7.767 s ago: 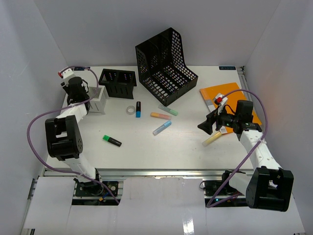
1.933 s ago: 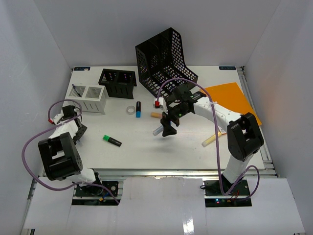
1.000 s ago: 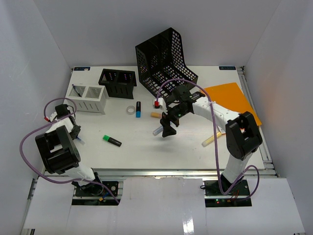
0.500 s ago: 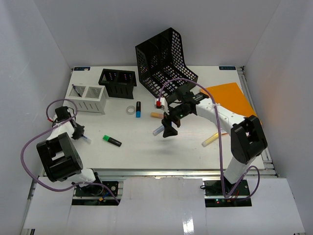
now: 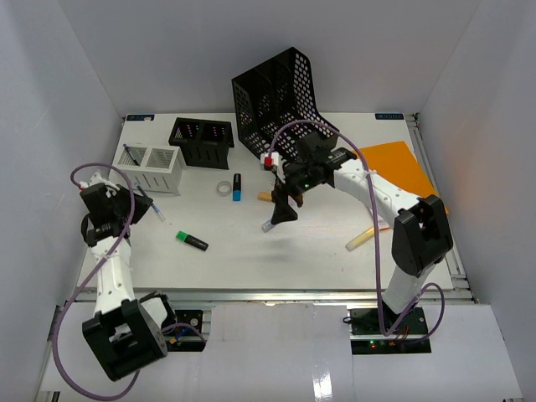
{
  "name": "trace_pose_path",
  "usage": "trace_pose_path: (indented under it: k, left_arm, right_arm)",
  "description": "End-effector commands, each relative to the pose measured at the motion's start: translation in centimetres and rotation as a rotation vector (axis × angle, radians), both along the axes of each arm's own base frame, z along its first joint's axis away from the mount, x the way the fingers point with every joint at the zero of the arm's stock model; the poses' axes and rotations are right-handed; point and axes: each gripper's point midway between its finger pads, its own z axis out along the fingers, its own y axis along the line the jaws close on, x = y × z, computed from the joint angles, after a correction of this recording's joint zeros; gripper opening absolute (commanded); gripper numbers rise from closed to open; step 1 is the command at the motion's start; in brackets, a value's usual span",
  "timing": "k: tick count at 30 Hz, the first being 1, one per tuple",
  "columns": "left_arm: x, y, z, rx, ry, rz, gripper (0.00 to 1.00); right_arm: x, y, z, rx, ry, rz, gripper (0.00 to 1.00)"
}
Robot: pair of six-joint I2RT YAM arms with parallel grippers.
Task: Organize the desk
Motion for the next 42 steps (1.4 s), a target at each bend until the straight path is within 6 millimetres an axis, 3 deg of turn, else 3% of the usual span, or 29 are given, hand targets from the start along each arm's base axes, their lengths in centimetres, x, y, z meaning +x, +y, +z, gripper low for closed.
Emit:
trace_pose_path:
  k: [1,8,13,17,23,25,27,35,42]
  left_arm:
    - [-0.1,-6.1,3.8,-0.074,-0.195,-0.309,0.00]
    - [-1.3,-12.7,7.8,-0.076,-0.363,-0.599,0.00]
    - [-2.1,-16.3,9.0,-0.080,-0.434,-0.714,0.00]
    - [-2.0,-17.3,9.0,-0.089,-0.443,-0.733,0.00]
    - [-1.7,-18.0,8.8,-0.098,-0.440,-0.741,0.00]
    - [-2.2,-19.2,8.8,-0.107,-0.438,-0.780,0.00]
    - [-2.3,-19.3,8.8,-0.106,-0.439,-0.782,0.00]
    - [-2.4,-19.3,8.5,-0.106,-0.436,-0.782,0.00]
    - [-2.2,-19.3,8.4,-0.102,-0.436,-0.778,0.00]
  right_arm:
    - [0.2,3.2,5.3,0.119,0.132,-0.015,0.94]
    - [2.9,7.8,10.3,0.205,0.262,-0.169,0.94]
    - [4.0,10.7,10.9,0.232,0.431,-0.300,0.95]
    - [3.2,12.0,10.8,0.265,0.507,-0.277,0.95]
    - [3.3,13.2,13.3,0.400,0.440,-0.229,0.97]
    - [3.4,13.8,14.4,0.458,0.409,-0.200,0.99]
    - [3.2,14.4,14.5,0.470,0.400,-0.184,0.98]
    - [2.9,15.7,13.6,0.471,0.378,-0.174,0.73]
    - [2.7,15.7,13.1,0.484,0.364,-0.142,0.37]
